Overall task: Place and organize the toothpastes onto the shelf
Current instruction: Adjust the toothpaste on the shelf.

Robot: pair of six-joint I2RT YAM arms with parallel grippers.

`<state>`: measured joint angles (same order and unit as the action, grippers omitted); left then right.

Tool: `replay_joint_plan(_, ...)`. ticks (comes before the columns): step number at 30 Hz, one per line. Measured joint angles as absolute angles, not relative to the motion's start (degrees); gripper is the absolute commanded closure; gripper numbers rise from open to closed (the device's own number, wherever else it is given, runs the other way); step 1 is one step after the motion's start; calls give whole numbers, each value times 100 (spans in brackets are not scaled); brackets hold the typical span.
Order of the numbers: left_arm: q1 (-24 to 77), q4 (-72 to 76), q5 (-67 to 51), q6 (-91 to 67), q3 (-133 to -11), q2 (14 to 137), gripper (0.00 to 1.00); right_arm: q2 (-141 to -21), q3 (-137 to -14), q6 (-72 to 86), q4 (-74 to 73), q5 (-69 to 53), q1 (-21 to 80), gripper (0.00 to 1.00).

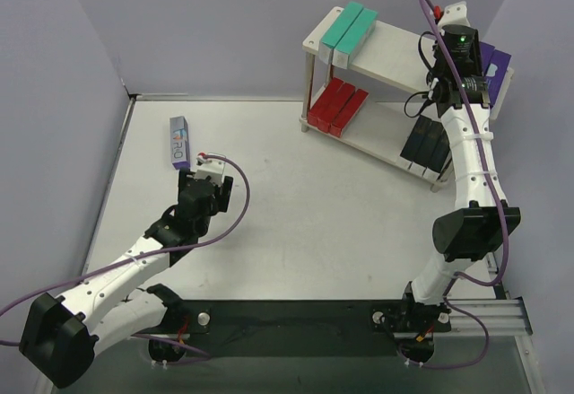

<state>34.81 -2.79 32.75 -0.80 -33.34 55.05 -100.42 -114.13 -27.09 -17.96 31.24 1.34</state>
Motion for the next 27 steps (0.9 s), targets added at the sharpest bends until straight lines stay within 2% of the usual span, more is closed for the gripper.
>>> replay_joint_plan(6,3481,-279,3275,-80,-3334,5522,19,-10042,-11399,-2705,-1758,3131,117,74)
replay_joint_plan(27,3472,-279,3249,-80,-3334,5557,19,-9968,-11323,-2600,-1787,3428,268,76)
